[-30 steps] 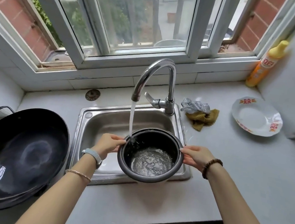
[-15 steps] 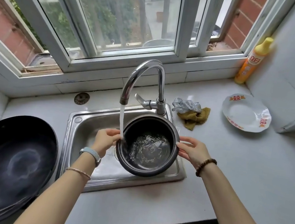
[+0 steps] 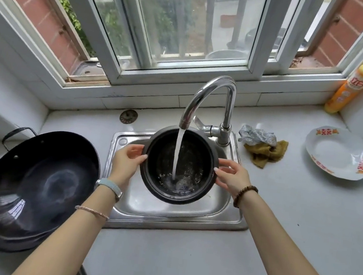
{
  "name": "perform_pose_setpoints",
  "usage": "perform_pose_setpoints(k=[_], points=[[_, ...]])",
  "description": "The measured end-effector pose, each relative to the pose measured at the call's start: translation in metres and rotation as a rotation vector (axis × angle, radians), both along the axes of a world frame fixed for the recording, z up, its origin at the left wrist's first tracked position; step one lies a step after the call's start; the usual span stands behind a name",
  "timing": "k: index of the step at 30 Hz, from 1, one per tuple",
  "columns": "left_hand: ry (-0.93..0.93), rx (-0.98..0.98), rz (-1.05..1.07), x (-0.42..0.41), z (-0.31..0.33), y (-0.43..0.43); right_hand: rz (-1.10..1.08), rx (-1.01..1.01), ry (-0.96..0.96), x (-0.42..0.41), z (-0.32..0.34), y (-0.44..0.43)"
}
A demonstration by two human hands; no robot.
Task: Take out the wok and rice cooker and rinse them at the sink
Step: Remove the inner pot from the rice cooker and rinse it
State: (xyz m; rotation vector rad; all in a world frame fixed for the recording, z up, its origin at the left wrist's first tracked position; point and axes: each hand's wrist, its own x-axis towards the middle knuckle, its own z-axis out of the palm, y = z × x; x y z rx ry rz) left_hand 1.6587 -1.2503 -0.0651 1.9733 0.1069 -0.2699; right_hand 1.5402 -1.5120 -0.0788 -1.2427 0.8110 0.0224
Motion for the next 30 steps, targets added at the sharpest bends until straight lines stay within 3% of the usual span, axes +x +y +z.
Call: perform_pose_setpoints(k=[7, 12, 16, 19, 24, 30], points=[[-0.083, 0.112, 0.0, 0.011, 0.027, 0.025, 0.058, 0.202, 0.064, 0.008, -0.002, 0.029], [0.111, 0.185, 0.003, 0.012, 0.012, 0.04, 0.027, 0.259, 0.111, 0.008, 0.006, 0.031], [0.34, 0.074, -0.049, -0.007, -0.001, 0.036, 0.022, 0.103, 0.073, 0.008, 0.019, 0.022], [0.406, 0.017, -0.048, -0.021, -0.012, 0.026, 0.085, -0.054, 0.025, 0.005, 0.026, 0.015], [0.271, -0.03, 0.011, -0.023, -0.019, 0.019, 0.137, -0.167, 0.003, -0.003, 0.026, 0.005], [0.027, -0.01, -0.03, -0.011, 0.01, 0.02, 0.02, 0.076, 0.087, -0.007, 0.007, 0.009]])
